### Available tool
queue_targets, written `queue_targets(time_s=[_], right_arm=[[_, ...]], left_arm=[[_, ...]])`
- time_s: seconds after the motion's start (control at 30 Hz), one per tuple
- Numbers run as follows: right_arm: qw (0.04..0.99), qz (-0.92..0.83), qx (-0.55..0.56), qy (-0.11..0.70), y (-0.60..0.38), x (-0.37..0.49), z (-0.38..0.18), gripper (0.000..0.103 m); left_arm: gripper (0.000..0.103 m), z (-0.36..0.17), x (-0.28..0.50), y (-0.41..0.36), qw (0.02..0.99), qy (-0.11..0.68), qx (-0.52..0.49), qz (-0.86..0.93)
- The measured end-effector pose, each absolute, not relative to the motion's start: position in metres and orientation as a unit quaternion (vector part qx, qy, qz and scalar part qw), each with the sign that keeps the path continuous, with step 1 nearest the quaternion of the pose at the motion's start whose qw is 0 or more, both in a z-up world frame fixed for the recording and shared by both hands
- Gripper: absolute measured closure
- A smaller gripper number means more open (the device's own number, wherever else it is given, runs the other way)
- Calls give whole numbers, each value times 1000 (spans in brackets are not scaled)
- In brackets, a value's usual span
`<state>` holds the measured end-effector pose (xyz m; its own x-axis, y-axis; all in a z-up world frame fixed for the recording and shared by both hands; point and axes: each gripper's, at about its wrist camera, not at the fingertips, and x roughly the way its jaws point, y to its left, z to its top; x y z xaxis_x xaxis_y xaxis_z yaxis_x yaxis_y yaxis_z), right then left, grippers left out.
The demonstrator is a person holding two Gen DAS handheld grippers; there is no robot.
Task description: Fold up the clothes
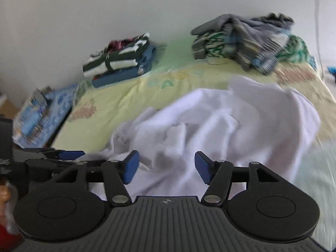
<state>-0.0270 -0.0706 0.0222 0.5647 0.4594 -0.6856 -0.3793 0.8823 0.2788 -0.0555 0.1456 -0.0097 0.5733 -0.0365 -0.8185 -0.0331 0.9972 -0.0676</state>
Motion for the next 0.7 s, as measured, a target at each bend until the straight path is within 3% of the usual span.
queue_targets(time_s=[0.03,0.13,0.2,0.27,0.53,0.63,0.7], right_arm=[[884,237,43,401,-64,-24,19,51],[875,215,43,432,-53,-8,2,56],[868,196,59,453,-53,-1,-8,66],[867,185,92,453,-65,-2,-9,94],[901,172,90,387,-112,-37,27,97],[914,137,86,372,-138,-43,39,97],[917,111,97,370,-157,-46,46,97]], left_arm=[[27,-12,-54,146,883,467,-44,0],[27,-18,-52,144,877,477,-54,8],[27,-21,-53,143,877,478,-50,10],[28,-22,-54,143,878,475,-50,11],[50,-15,-55,151,880,471,-67,2],[74,-14,-54,151,880,472,-58,3],[82,-15,-53,149,879,475,-53,3]])
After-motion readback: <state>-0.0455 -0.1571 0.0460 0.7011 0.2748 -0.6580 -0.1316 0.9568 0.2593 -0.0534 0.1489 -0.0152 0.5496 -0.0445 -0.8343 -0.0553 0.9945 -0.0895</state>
